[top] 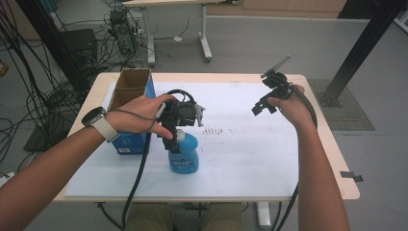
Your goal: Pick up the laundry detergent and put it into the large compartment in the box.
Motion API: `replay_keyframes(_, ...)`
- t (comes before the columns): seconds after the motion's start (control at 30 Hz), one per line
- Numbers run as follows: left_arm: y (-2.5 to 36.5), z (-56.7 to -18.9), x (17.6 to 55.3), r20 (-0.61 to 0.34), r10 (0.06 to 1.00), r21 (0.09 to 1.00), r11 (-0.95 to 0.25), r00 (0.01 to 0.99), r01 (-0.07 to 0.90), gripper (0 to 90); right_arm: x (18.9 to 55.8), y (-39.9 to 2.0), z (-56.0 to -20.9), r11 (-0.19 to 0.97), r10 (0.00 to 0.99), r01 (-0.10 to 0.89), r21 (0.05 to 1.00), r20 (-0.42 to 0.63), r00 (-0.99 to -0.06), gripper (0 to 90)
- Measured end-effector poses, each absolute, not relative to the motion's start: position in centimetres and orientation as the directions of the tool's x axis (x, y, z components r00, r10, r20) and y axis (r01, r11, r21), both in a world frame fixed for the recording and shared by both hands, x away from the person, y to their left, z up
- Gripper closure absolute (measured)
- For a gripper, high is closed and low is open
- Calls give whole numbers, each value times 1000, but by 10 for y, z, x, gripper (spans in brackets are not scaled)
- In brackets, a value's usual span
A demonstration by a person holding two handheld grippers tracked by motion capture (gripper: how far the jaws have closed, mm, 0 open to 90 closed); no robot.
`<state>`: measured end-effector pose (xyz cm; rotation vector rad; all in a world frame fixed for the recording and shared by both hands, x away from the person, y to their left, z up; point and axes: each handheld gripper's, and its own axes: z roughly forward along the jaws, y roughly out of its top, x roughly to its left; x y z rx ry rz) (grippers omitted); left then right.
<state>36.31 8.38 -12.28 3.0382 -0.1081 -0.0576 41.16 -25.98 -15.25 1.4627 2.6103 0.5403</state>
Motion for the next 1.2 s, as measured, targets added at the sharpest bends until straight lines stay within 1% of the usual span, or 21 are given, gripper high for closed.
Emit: replay_keyframes(1.2,74,-142,363,-27,-87,78,-993,996,-85,105,413,-261,-158,473,842,811,344,94,-531,67)
